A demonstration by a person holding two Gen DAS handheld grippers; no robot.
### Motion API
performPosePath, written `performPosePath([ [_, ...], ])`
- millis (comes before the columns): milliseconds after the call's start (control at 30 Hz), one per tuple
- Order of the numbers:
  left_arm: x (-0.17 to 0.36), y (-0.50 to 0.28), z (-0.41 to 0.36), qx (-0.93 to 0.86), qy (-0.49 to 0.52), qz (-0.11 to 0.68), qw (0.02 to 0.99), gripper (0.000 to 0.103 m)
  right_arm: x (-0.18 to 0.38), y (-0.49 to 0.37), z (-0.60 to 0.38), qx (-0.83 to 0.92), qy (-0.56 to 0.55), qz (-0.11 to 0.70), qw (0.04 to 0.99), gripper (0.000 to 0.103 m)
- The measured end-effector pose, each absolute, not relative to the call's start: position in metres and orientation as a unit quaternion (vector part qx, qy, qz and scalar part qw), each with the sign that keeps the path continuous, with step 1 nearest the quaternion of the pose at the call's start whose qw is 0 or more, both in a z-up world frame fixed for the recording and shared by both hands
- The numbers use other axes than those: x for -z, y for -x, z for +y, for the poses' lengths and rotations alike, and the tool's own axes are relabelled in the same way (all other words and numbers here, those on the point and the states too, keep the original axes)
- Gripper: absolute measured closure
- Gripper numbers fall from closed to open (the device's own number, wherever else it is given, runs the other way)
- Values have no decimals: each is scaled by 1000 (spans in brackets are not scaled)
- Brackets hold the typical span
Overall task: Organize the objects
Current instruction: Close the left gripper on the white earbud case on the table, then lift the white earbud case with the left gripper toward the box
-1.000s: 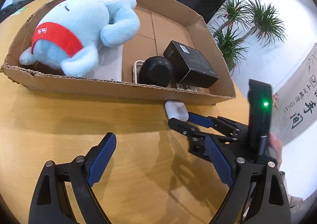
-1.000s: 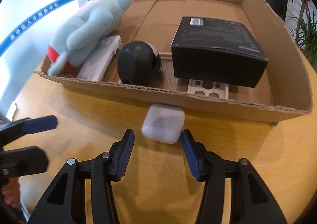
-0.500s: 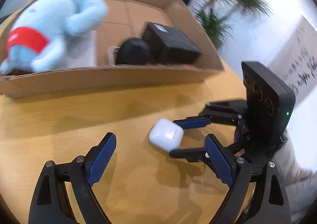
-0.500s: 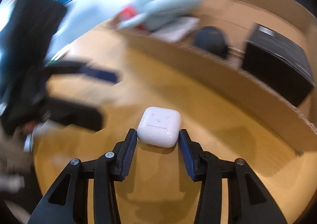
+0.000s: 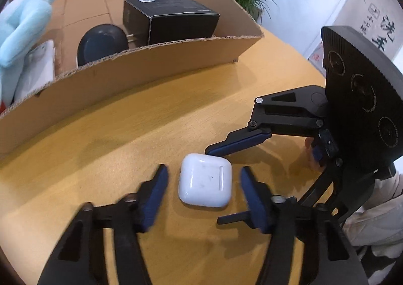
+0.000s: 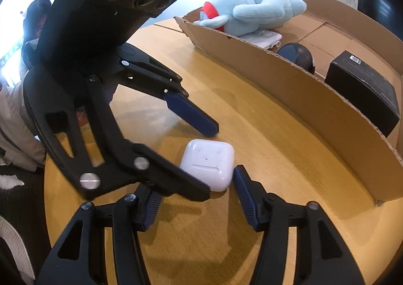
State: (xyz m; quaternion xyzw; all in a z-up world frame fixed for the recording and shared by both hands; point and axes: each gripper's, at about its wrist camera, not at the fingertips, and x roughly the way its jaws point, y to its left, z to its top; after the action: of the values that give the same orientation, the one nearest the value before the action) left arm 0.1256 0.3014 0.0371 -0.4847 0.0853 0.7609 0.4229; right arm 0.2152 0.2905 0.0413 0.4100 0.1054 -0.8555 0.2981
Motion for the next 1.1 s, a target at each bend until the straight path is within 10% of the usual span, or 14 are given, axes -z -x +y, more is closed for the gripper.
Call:
performPosePath([
  [1100,-60,-138,303,-767,461,107,433,61,-57,-234,279,858,-401,144,288,61],
])
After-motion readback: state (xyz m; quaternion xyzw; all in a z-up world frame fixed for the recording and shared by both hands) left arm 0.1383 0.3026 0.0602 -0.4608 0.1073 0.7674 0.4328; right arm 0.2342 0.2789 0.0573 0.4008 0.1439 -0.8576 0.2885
